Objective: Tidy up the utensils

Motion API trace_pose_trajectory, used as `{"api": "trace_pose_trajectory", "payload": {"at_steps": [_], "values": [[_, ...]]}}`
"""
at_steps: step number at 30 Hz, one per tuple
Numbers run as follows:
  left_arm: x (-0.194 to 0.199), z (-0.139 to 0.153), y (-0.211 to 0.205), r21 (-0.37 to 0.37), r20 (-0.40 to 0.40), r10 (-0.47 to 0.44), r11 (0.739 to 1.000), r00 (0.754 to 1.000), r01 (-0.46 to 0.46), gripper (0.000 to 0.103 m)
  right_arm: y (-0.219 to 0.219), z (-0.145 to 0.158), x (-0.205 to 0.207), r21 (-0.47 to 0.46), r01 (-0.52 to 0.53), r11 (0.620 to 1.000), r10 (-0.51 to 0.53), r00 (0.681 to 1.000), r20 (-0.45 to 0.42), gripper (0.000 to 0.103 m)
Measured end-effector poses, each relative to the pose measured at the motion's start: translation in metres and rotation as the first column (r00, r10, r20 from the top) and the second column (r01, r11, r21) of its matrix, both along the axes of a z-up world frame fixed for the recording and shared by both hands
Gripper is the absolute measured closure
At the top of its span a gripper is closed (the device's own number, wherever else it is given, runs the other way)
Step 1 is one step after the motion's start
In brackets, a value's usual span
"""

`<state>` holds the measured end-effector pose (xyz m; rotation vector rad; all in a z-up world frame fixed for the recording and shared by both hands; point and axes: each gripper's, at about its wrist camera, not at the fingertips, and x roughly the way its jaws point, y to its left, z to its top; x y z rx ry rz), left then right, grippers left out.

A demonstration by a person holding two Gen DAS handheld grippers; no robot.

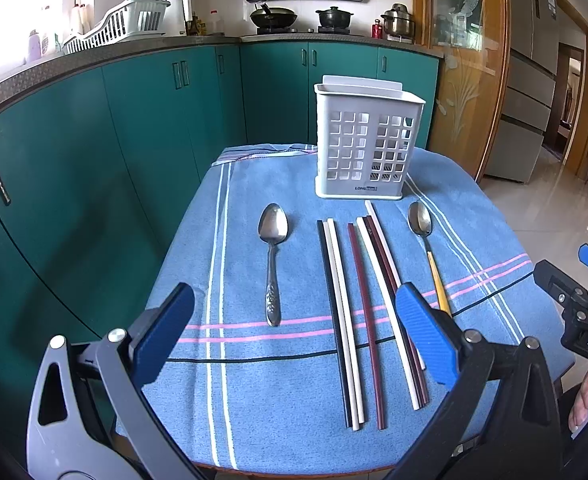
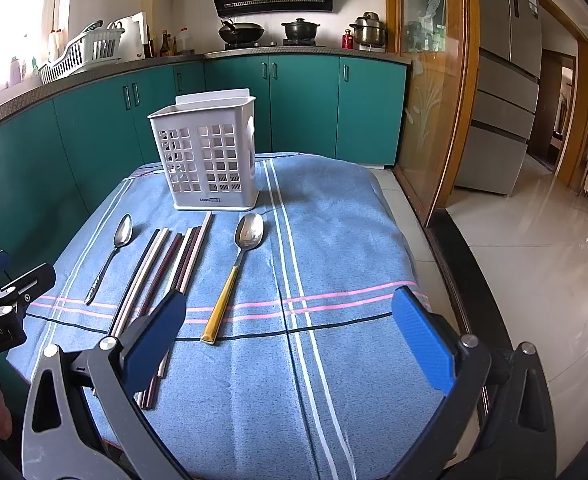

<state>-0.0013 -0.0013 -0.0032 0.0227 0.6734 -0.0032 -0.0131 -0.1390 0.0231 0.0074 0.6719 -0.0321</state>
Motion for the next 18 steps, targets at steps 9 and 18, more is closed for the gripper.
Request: {"api": "trace_pose_trajectory", "payload": {"at_steps": [9,18], "values": [[0.0003,0.0001,-0.0001,0.003,0.0,0.0,1.0,1.0,0.0,0.003,0.0007,-0.0004,-0.0003,-0.007,0.0,1.0,0.0,1.0,0.001,0.003],[0.0009,-0.0001,0.0003,0.003,-0.001,0.001,1.0,1.0,-0.001,0.003,0.0007,-0.0009,0.0002,-0.008,-0.002,1.0,0.002,1.0,-0.001,0.003]]}}
